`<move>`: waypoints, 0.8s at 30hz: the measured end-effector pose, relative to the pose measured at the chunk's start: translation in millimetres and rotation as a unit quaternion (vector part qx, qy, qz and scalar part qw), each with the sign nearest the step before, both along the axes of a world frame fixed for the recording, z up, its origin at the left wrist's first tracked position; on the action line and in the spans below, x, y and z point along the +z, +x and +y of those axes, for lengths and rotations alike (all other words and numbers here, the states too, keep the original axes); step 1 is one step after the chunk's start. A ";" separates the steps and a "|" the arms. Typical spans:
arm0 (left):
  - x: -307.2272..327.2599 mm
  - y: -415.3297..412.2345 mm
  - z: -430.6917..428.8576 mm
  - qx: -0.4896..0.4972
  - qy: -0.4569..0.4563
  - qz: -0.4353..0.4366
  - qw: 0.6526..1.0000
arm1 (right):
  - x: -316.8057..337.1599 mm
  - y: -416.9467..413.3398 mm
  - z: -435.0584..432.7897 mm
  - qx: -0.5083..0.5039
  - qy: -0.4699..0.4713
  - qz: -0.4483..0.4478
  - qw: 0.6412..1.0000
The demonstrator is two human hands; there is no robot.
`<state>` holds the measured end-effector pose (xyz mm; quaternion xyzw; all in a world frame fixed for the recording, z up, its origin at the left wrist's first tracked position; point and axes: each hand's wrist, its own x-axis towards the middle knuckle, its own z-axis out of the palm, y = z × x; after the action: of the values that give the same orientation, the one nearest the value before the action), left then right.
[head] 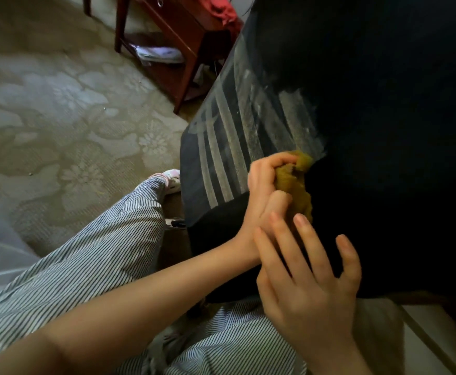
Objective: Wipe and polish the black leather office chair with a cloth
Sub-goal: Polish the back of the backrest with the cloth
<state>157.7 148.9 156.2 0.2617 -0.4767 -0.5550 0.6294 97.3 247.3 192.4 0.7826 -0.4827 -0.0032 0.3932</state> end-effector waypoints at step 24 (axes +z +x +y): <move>12.7 -50.4 -5.7 0.278 -0.166 -0.125 0.938 | 34.2 -25.5 -25.0 -0.074 -0.136 0.005 0.988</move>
<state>107.3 143.2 168.9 0.3429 -0.5449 -0.2338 0.7286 71.8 222.4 226.6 0.6838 -0.5328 0.0295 0.4976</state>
